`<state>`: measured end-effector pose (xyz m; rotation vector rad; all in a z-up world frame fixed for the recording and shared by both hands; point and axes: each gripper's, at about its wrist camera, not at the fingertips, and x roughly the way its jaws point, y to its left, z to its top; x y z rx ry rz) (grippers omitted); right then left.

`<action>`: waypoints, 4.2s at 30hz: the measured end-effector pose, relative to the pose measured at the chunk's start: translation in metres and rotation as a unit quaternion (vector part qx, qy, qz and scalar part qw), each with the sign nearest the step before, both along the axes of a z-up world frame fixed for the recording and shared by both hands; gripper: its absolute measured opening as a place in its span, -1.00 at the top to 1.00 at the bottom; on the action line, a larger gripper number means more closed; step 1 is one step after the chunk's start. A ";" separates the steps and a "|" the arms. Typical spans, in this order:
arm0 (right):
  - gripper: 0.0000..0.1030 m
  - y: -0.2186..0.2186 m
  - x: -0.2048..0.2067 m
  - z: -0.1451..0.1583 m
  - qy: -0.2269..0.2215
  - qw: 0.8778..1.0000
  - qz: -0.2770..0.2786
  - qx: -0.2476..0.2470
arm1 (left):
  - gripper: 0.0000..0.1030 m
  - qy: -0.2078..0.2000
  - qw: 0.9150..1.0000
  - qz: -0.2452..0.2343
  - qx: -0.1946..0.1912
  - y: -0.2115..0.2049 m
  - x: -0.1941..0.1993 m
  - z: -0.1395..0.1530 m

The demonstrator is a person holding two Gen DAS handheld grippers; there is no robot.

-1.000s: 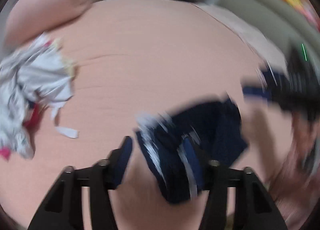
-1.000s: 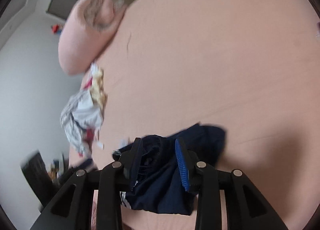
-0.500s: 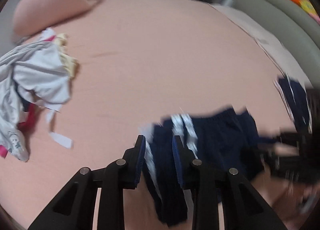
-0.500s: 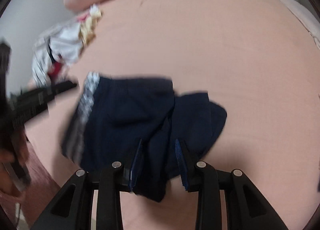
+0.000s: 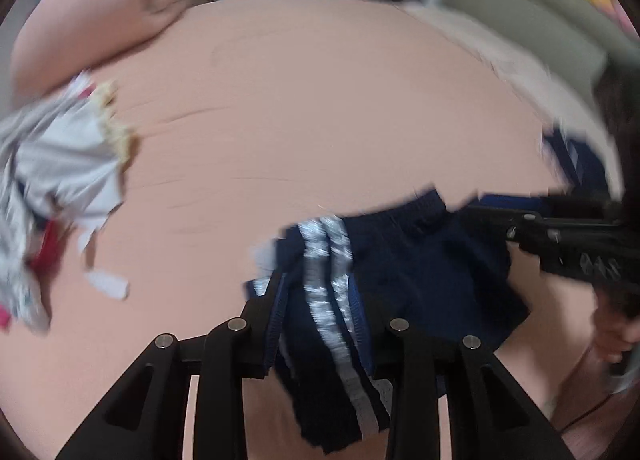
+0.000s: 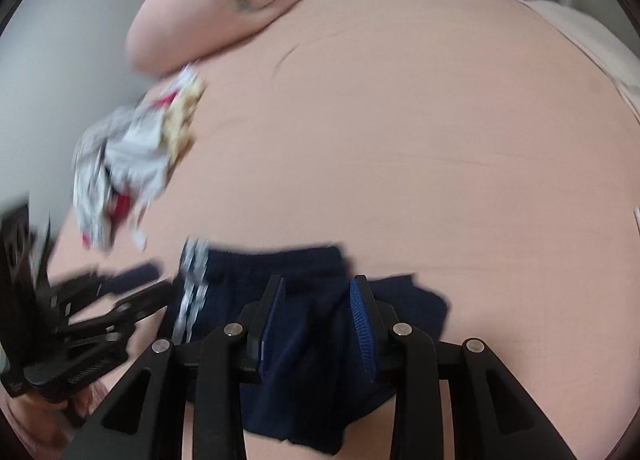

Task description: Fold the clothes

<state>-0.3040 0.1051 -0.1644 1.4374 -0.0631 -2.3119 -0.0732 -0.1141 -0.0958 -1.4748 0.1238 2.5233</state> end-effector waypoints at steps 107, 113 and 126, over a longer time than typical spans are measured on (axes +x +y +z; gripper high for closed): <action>0.62 0.538 0.036 0.024 0.027 0.952 -0.293 -0.085 | 0.66 -0.016 0.962 -0.252 0.106 0.481 -0.123 0.040; 0.55 0.510 0.061 0.068 0.095 0.956 -0.250 -0.115 | 0.04 0.100 0.954 -0.243 0.141 0.482 -0.131 0.072; -0.31 0.527 0.076 0.048 0.034 0.940 -0.322 -0.108 | 0.05 -0.060 0.944 -0.288 0.147 0.467 -0.161 0.026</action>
